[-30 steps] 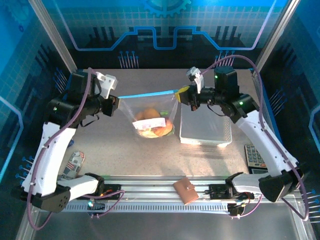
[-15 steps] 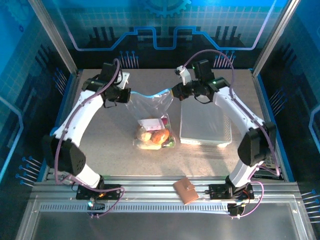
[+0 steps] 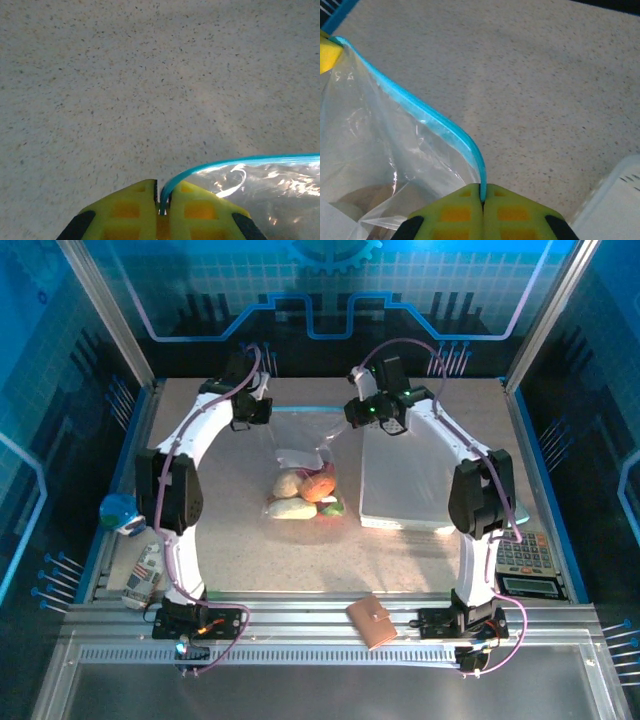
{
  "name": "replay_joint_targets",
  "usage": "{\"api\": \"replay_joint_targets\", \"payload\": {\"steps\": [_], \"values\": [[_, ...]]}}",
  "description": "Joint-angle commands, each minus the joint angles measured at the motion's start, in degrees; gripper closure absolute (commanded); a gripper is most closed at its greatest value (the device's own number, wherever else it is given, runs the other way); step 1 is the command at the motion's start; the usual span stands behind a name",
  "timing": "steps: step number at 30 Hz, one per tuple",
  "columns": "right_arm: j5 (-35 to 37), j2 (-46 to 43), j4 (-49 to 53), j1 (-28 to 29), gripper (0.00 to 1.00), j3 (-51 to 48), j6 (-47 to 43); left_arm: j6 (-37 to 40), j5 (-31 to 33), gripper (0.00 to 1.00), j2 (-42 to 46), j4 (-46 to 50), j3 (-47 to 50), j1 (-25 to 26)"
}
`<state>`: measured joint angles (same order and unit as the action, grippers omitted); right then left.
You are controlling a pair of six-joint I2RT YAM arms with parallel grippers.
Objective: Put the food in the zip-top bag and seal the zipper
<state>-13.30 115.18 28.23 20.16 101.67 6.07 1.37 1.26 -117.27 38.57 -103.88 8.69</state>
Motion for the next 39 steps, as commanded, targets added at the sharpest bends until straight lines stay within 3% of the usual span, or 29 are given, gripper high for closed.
{"api": "replay_joint_targets", "payload": {"steps": [1, 7, 10, 16, 19, 21, 23, 25, 29, 35, 39], "values": [[2.52, 0.87, -2.45, -1.00, 0.91, 0.60, 1.33, -1.91, -0.28, 0.92, -3.44, -0.79, -4.05, -0.69], [1.82, -0.07, -3.75, -1.66, 0.57, -1.19, 2.28, -3.45, -1.14, 0.80, -6.17, -1.00, -5.90, -0.77], [1.84, -3.04, -6.09, -1.70, 0.49, -3.86, 2.55, -4.17, -0.67, 0.72, -4.57, -1.46, -6.08, -1.20], [1.89, -9.91, -8.36, -1.79, 0.19, -7.53, 2.62, -4.46, 0.78, 0.46, 1.45, -3.00, -6.64, -2.27], [1.81, -14.41, -10.74, -1.71, 0.19, -11.10, 3.38, -4.40, -0.68, 0.49, 4.69, -3.33, -6.87, -2.19], [2.12, -17.86, -12.14, -1.75, 0.19, -13.92, 3.88, -5.01, -2.09, 0.59, 7.53, -3.33, -5.70, -1.73], [3.65, -22.59, -14.65, -1.69, 0.22, -18.53, 4.35, -5.53, -1.67, 0.71, 12.38, -4.58, -1.18, -0.48], [6.65, -28.07, -18.19, -1.68, 0.23, -24.36, 4.32, -6.71, 0.45, 0.74, 19.84, -9.83, 7.90, 0.61], [14.70, -40.56, -23.71, -2.48, 0.18, -37.27, 3.16, -9.90, 2.14, 0.51, 38.55, -24.32, 30.63, 0.47], [18.85, -54.15, -22.41, -7.23, 0.14, -49.62, 3.86, -11.21, 3.44, 0.46, 56.40, -24.79, 47.46, -0.56], [23.68, -60.41, -26.90, -10.39, 0.10, -59.42, 5.80, -11.55, 7.37, 0.32, 66.75, -32.66, 61.39, -0.65]]}}
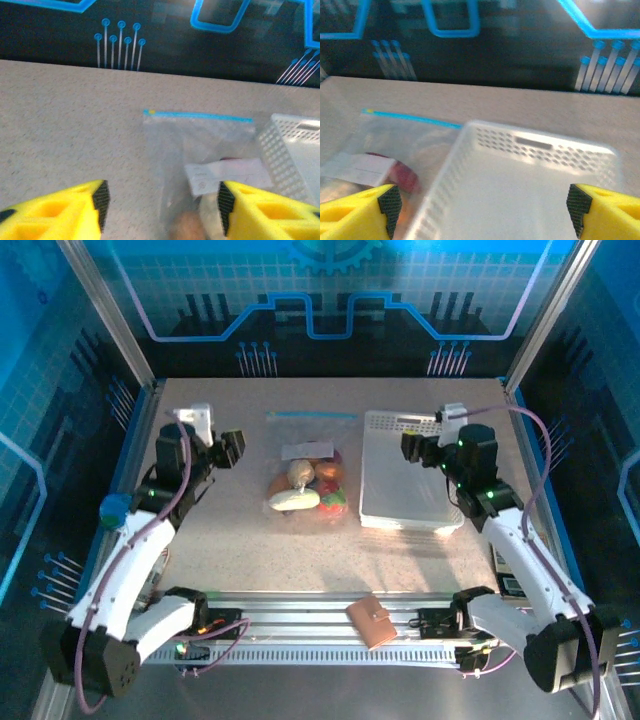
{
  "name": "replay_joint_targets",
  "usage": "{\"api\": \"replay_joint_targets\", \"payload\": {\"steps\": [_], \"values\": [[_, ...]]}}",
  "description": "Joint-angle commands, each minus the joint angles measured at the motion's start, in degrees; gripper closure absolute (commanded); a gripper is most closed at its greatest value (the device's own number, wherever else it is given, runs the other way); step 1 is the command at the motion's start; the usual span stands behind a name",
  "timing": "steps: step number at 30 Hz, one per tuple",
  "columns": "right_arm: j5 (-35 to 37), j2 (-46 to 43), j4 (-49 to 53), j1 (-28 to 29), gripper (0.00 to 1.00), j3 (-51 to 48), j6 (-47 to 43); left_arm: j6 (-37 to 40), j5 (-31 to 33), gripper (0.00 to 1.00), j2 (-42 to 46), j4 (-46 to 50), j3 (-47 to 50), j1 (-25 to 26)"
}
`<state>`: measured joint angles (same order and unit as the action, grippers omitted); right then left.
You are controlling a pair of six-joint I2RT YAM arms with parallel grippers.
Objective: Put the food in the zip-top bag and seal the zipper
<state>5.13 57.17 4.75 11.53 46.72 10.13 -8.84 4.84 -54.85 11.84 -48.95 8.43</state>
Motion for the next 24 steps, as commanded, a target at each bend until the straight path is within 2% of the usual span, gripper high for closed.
{"api": "replay_joint_targets", "payload": {"steps": [1, 3, 5, 9, 12, 14, 19, 24], "values": [[6.05, -3.58, -4.13, -2.62, 0.09, -6.02, 2.29, -1.35, 4.98, 0.25, 6.60, -7.81, 9.39, -0.43], [6.52, -4.92, -4.88, -4.10, 0.08, -7.91, 2.57, -1.36, 8.22, 0.16, 9.64, -9.50, 12.78, -0.64], [6.55, -5.16, -4.17, -5.30, 0.08, -8.00, 2.22, -1.41, 11.56, 0.01, 11.20, -8.51, 13.50, -1.28], [6.77, -5.05, -3.36, -6.41, 0.07, -8.15, 1.72, 2.38, 16.80, 0.01, 10.52, -12.11, 15.94, -1.65], [6.23, -4.98, -4.78, -7.11, 0.06, -9.49, 2.41, 5.63, 20.25, 0.01, 7.67, -18.39, 18.75, -2.23], [5.54, -4.55, -4.96, -7.47, 0.06, -9.39, 2.61, 7.11, 22.68, 0.01, 4.84, -27.29, 22.95, -2.34], [5.53, -3.91, -4.23, -7.94, 0.05, -7.99, 2.51, 4.67, 20.68, 0.01, -4.41, -42.76, 29.79, -3.50], [5.45, -4.31, -4.91, -8.26, 0.03, -8.01, 2.99, 5.95, 21.42, 0.01, -17.61, -63.77, 34.64, -3.50]]}}
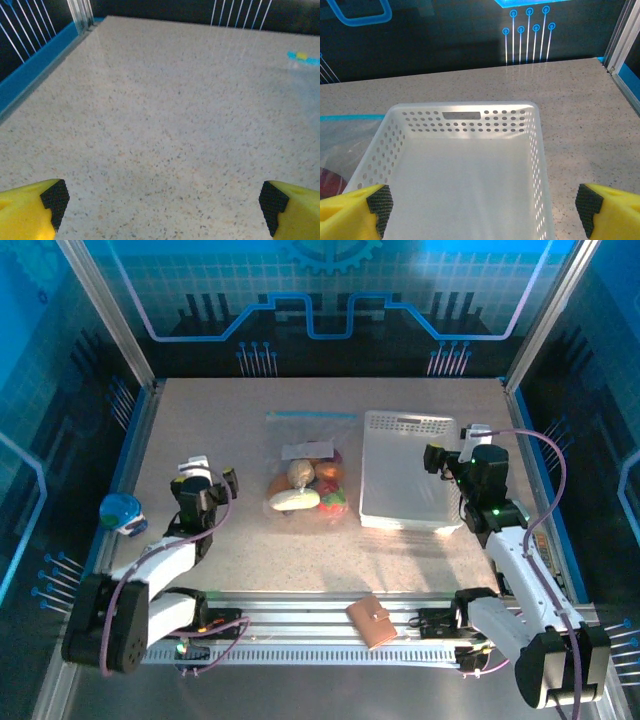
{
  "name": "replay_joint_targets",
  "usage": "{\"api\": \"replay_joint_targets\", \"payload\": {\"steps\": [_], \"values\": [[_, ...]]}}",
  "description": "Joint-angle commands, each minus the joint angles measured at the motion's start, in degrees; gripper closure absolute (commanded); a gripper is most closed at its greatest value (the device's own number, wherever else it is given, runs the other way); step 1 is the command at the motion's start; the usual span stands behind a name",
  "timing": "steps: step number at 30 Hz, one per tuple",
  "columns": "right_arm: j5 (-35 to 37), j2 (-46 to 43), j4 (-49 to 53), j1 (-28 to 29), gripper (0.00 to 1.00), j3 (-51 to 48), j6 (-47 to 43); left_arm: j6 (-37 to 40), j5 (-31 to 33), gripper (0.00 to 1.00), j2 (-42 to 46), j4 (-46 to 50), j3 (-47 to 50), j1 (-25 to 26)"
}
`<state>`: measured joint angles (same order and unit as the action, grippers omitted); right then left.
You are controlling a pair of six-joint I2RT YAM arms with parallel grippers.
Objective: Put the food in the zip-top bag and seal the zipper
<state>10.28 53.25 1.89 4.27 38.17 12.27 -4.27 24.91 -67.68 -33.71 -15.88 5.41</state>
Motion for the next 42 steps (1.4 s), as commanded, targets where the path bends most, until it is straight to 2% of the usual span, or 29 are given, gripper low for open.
{"api": "replay_joint_targets", "payload": {"steps": [1, 5, 7, 10, 12, 23, 25, 27, 30, 32, 36, 42], "values": [[0.30, -0.34, -2.07, -0.96, 0.03, 0.52, 0.62, 2.22, 0.84, 0.01, -7.87, -21.96, 1.68, -0.49], [1.20, 0.32, -2.32, -1.20, 0.02, 0.50, 0.04, 4.27, -2.63, 0.01, -17.37, -28.70, 0.31, -0.40], [1.49, 0.83, -2.91, -1.23, 0.02, 0.37, -0.06, 5.15, -5.62, 0.01, -18.55, -27.43, -0.51, -0.01], [2.14, 1.78, -5.10, -1.36, 0.02, -0.50, 0.16, 6.89, -5.54, 0.01, -23.23, -32.05, -1.22, 0.35], [2.56, 2.57, -7.35, -1.29, 0.01, -1.49, 0.47, 6.03, -5.89, 0.01, -21.59, -26.75, -2.34, 0.48], [4.28, 18.31, -42.92, -1.45, 0.00, -15.55, -2.56, 6.25, -5.76, 0.01, -22.14, -27.21, -2.65, 0.43], [4.70, 18.43, -39.98, -1.10, 0.00, -14.05, -3.08, 6.27, -5.80, 0.01, -22.12, -27.11, -2.68, 0.48], [4.93, 19.67, -43.27, -0.70, 0.00, -14.26, -4.59, 6.21, -5.77, 0.01, -22.10, -26.99, -2.73, 0.50], [0.14, 17.81, -31.51, -0.45, 0.00, -10.77, -6.90, 6.21, -5.76, 0.01, -22.14, -26.89, -2.77, 0.48], [0.38, 17.68, -31.37, -0.31, 0.00, -11.98, -8.23, 6.21, -5.79, 0.01, -22.16, -26.84, -2.83, 0.48], [2.50, 22.42, -46.92, -0.25, 0.00, -18.17, -9.50, 6.21, -5.84, 0.01, -22.14, -26.84, -2.76, 0.48], [1.42, 36.15, -69.66, 0.62, 0.00, -23.14, -11.94, 6.17, -5.86, 0.01, -22.10, -26.74, -2.81, 0.35]]}}
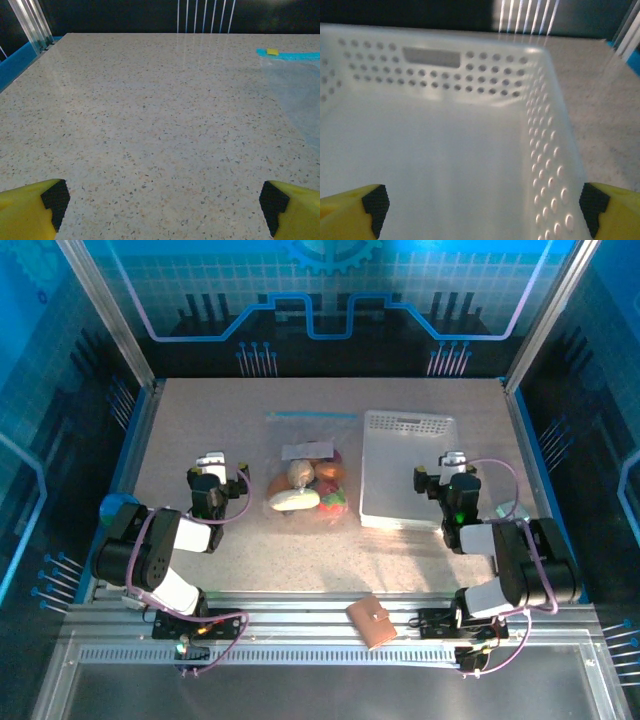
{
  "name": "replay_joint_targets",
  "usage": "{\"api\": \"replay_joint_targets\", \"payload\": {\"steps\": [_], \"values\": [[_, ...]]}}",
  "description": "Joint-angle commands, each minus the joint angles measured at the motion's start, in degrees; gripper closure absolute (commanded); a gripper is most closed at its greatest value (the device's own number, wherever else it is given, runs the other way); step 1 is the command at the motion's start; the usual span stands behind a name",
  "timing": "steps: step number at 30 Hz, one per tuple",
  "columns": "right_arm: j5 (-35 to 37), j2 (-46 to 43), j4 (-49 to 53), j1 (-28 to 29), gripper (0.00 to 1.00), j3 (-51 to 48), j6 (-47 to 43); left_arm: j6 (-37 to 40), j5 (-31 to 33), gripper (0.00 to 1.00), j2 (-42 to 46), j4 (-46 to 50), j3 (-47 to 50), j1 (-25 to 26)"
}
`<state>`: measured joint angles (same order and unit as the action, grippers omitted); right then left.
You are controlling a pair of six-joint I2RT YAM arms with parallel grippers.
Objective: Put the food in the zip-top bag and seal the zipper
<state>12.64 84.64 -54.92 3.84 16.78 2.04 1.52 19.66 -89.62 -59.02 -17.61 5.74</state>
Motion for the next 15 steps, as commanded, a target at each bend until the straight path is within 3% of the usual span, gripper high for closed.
{"api": "replay_joint_targets", "payload": {"steps": [1, 4, 6, 7, 15], "values": [[-0.41, 4.40, -12.39, 1.80, 0.00, -1.67, -2.26, 0.41, -0.69, 0.01, -0.11, -1.39, -1.12, 0.00], [-1.18, 4.24, -5.61, 2.14, 0.00, 1.60, -2.94, 0.34, -0.74, 0.01, -0.14, -1.28, -1.12, 0.04], [-2.73, 3.07, 5.08, 0.74, 0.00, 6.24, -1.09, 0.33, -0.73, 0.01, -0.17, -1.18, -1.20, 0.06], [-5.45, 3.25, 3.51, -0.81, 0.00, 5.58, -0.32, 0.36, -0.84, 0.01, -0.18, -1.09, -1.20, -0.02], [-3.83, 3.51, 2.71, -0.11, 0.00, 5.29, -0.90, 0.31, -0.78, 0.00, -0.11, -1.04, -1.30, -0.05]]}}
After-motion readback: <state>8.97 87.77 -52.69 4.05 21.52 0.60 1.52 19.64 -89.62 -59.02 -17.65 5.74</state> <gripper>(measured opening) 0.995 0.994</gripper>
